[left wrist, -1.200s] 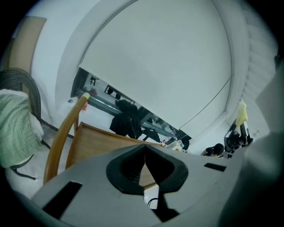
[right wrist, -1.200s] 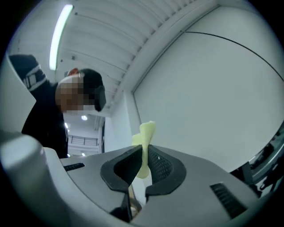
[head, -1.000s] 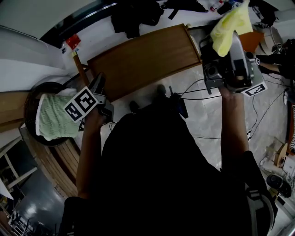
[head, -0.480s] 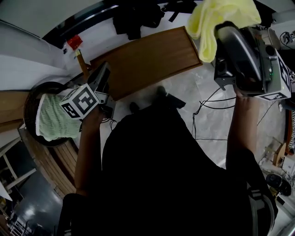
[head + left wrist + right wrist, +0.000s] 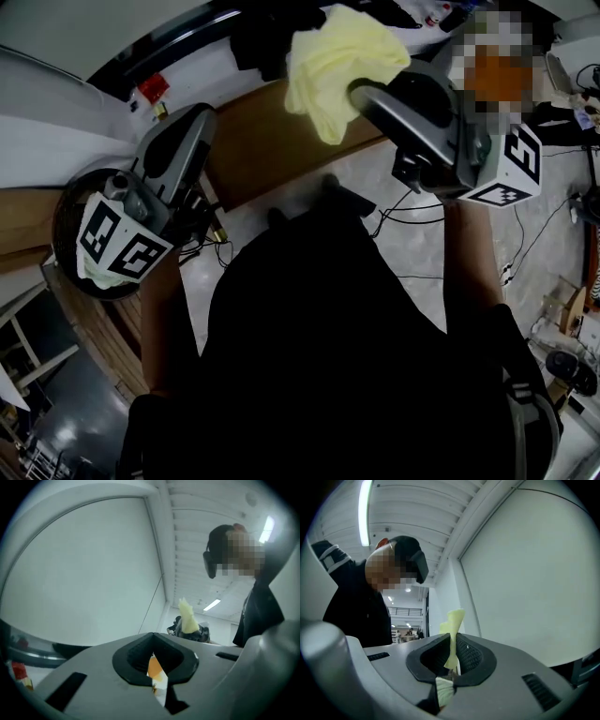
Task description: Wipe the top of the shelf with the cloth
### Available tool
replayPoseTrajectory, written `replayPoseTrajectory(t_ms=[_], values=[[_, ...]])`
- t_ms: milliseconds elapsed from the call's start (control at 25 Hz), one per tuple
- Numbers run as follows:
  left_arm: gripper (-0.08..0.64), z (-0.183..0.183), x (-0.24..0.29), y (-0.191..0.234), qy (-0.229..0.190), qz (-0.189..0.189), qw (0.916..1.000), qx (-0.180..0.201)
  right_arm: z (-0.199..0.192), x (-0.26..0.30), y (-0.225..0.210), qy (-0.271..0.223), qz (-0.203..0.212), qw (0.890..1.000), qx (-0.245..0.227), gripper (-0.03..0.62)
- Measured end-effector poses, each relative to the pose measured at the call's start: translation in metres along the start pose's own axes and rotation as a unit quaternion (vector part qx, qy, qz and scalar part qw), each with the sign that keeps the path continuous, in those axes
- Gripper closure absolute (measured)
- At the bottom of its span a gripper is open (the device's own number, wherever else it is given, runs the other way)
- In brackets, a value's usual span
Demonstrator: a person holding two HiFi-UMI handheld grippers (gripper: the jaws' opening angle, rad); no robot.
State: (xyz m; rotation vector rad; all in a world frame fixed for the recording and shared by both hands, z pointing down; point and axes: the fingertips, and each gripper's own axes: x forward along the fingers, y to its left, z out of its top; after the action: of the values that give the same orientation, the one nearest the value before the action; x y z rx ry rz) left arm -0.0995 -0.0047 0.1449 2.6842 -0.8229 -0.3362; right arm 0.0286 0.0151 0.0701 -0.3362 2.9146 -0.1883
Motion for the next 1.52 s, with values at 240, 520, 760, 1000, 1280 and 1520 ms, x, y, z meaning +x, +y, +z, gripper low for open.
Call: replayPoseTrajectory(t_ms=[240,520,760,1000,1280,1520], values=[[0.549,0.027,-0.007,-0.031,-0.003,-0.044,0.9974,0.057,-0.035,0.015,0.0,0.029,-0.006,1.0,0.007,0.549],[0.549,0.025,-0.019,-0.041,0.009,-0.047,0.9967,0.066,-0.051,0.028,0.007,0.028,0.005,0.999,0.036,0.549],[0.549,0.025,-0.025,-0.044,0.017,-0.031,0.9968,0.072,-0.055,0.036,0.013,0.042,0.028,0.998,0.036,0.549],[0.549,0.027,-0.031,-0.05,0.013,-0.013,0.998,0.06,-0.054,0.042,0.021,0.038,0.057,0.997,0.044,0.549],[0.549,0.03,-0.056,-0.046,-0.002,0.023,0.9985,0.049,-0.055,0.064,0.033,0.049,0.091,0.994,0.037,0.549],[0.549,0.029,-0.083,-0.038,-0.032,0.02,0.9988,0.033,-0.066,0.08,0.038,0.052,0.095,0.994,0.034,0.549]])
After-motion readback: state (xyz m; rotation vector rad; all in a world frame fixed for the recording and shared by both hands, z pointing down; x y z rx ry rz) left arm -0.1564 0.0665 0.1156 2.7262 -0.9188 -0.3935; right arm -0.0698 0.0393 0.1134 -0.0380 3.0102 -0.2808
